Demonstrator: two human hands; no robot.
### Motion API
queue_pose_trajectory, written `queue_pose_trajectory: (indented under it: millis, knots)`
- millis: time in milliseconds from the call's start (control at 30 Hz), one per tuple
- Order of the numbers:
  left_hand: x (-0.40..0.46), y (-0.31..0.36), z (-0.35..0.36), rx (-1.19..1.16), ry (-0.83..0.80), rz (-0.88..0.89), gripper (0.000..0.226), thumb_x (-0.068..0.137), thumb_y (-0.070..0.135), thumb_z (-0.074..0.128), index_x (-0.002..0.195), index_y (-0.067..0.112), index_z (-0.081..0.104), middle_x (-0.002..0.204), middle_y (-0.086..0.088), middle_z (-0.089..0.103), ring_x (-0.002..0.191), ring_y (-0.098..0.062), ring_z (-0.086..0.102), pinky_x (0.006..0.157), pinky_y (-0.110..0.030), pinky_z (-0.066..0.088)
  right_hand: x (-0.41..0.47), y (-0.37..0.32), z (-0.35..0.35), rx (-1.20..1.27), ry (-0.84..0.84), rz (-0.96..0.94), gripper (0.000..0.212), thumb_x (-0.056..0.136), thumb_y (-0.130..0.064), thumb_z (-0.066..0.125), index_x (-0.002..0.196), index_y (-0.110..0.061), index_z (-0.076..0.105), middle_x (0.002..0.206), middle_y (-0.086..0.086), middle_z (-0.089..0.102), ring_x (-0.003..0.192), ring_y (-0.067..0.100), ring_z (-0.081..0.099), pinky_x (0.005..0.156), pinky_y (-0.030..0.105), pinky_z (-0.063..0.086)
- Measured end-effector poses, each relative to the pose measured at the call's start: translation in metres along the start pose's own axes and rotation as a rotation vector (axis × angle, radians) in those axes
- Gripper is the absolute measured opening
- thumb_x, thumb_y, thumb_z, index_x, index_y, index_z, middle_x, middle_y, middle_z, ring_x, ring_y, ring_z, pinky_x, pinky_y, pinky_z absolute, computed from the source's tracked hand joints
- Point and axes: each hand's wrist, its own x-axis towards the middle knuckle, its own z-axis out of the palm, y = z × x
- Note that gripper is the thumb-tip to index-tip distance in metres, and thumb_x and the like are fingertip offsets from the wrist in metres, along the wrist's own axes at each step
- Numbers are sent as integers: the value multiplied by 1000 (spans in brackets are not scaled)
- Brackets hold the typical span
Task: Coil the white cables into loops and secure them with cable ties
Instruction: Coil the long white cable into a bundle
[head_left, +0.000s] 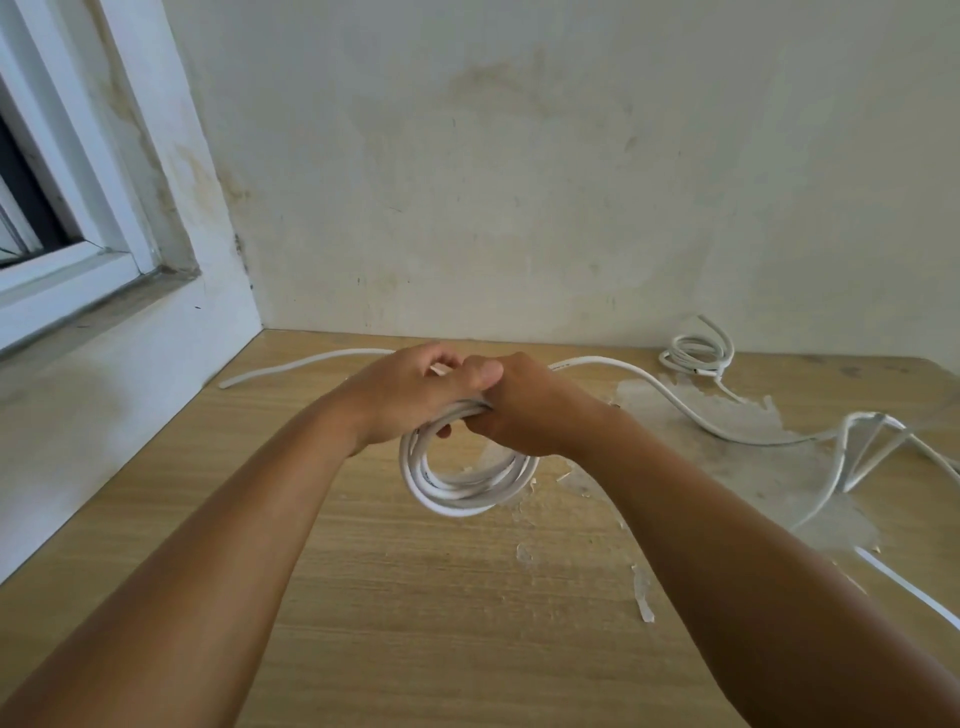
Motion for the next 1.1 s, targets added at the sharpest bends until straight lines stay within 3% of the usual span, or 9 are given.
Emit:
queue_pose_trajectory:
  millis: [100,233,333,433,633,767,900,967,1100]
  knots:
    - [-3,-1,5,96,-16,-35,65,71,85,58,99,28,68,76,6,76,68,-10,72,75,-32,56,1,2,2,13,37,23,20,96,-23,62,83,-22,47,73,-10,53,70,17,54,61,24,38]
    - [-4,-5,13,23,87,104,28,86,53,72,94,26,72,61,16,66,54,0,60,57,-22,47,1,12,3,77,203,-23,29,83,-25,78,101,-9,62,84,5,69,75,26,64,66,38,52]
    - [-4,-8,13,8,140,177,12,93,38,71,87,28,74,53,16,60,46,1,52,52,-17,40,-4,18,-3,159,251,2,64,73,-56,81,119,-20,55,104,-4,68,91,18,65,79,36,54]
    - [-7,-17,4,-38,223,187,29,91,47,71,79,20,73,51,8,48,47,-13,45,53,-36,38,-15,36,-9,198,193,126,91,71,-84,61,141,-29,43,131,-3,61,116,13,59,97,36,46]
    - [-6,-20,-14,-266,527,215,66,78,63,66,94,-1,70,54,-3,45,49,-19,45,55,-33,41,-32,78,4,164,74,357,42,106,-39,46,145,-24,44,92,-1,67,84,18,61,78,36,45]
    - [0,-13,-13,-311,719,205,53,94,48,65,92,-5,64,63,-11,43,55,-22,43,57,-36,40,-34,77,20,62,114,433,36,108,-35,39,143,-31,48,105,9,70,93,31,65,84,46,54]
    - [3,-14,-1,-254,862,166,51,93,54,62,77,6,60,60,-2,51,59,-35,53,58,-45,47,-28,64,23,-62,54,336,29,108,-20,41,137,-20,49,114,12,69,84,26,59,67,37,47]
    - [5,-16,4,-282,927,132,44,95,52,62,75,13,60,61,1,54,59,-29,56,58,-41,46,-27,55,22,-189,12,293,32,105,-11,43,136,-19,50,125,5,67,94,26,64,68,34,48]
    - [12,-20,11,-336,1037,52,41,95,52,61,75,17,58,65,-1,59,63,-24,60,61,-37,47,-27,36,20,-329,13,228,31,106,-27,40,133,-21,55,112,0,65,93,23,65,77,40,56]
